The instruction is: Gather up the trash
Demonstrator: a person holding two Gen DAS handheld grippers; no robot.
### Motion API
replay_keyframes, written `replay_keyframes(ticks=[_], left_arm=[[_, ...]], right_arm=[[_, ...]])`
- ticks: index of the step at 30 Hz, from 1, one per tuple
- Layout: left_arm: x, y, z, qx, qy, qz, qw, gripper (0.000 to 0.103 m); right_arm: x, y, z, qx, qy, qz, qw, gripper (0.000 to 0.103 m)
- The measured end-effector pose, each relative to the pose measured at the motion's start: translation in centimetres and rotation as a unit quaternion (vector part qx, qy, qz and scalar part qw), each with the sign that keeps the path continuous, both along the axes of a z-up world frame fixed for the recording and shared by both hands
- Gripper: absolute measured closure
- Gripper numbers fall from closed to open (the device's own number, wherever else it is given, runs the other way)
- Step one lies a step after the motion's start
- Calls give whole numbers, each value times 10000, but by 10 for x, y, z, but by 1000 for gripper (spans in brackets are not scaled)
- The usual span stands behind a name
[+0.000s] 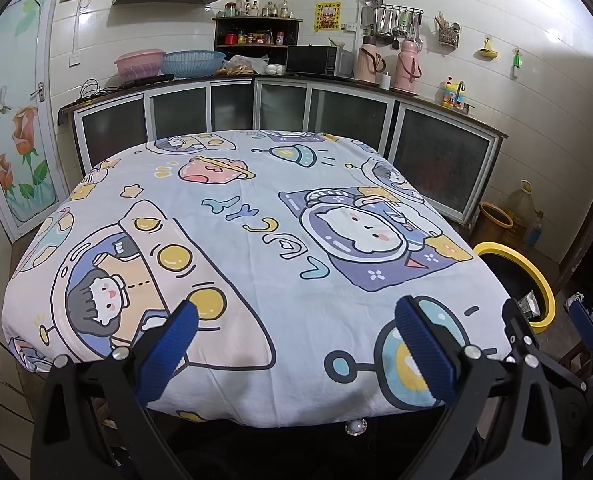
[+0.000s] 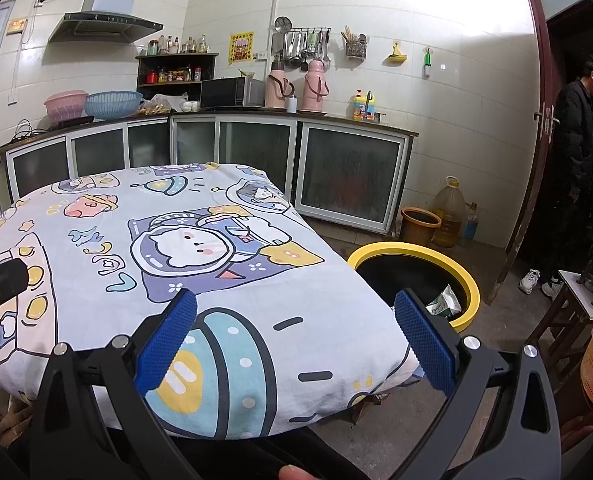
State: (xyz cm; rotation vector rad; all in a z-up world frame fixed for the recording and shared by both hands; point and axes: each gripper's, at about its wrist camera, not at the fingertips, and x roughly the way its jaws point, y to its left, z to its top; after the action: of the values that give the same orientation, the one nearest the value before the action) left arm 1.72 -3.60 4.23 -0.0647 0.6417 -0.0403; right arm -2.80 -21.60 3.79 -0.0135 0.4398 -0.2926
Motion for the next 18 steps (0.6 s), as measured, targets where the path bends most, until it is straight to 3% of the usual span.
replay_keyframes(ticks=[18], left_arm=[[2, 1, -3, 8, 12, -43, 10000, 8]], right_arm=[[3, -2, -1, 14, 47, -14, 10000, 8]])
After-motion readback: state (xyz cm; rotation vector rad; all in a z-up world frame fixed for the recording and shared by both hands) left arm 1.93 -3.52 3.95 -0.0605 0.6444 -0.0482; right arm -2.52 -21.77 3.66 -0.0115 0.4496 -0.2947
